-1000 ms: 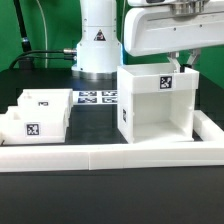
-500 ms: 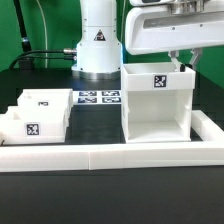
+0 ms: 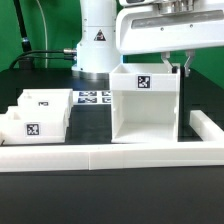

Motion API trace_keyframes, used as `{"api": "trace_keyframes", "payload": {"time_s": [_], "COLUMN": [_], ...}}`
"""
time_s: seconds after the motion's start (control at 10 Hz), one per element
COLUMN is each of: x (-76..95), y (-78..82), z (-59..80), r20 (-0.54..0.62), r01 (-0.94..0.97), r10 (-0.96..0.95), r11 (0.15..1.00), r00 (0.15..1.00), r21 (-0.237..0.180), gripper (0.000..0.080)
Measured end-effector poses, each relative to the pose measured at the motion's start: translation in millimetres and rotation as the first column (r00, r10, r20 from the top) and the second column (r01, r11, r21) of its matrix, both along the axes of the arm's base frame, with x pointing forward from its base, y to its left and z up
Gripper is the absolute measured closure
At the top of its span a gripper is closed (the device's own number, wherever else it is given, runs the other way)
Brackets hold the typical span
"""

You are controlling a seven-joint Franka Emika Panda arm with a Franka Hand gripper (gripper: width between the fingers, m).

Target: Assemble drawer

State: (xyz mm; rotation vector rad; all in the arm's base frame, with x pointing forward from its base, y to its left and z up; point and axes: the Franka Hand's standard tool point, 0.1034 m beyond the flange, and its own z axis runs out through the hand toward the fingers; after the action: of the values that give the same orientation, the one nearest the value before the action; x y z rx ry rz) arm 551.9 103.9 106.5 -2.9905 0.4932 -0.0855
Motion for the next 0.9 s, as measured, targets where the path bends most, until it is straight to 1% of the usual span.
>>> {"api": "trace_keyframes", "payload": {"time_s": [0.2, 0.3, 0.5, 0.9], "x": [0.1, 1.0, 11.3, 11.9], "y": [1.1, 0.8, -1.4, 4.4], "z": [-0.4, -2.9, -3.0, -0.3], "r20": [-0.011, -0.021, -0.007, -0.041], "r01": [0.113, 0.242, 0.348, 0.527], "r10": [-0.113, -0.242, -0.348, -0.526], "r11": [0.994, 0.97, 0.937, 0.846], "r00": [0.994, 0.97, 0.938, 0.85], "r21": [0.011, 0.023, 0.045, 0.073], "gripper": [0.076, 0.076, 0.0757, 0.0755]}}
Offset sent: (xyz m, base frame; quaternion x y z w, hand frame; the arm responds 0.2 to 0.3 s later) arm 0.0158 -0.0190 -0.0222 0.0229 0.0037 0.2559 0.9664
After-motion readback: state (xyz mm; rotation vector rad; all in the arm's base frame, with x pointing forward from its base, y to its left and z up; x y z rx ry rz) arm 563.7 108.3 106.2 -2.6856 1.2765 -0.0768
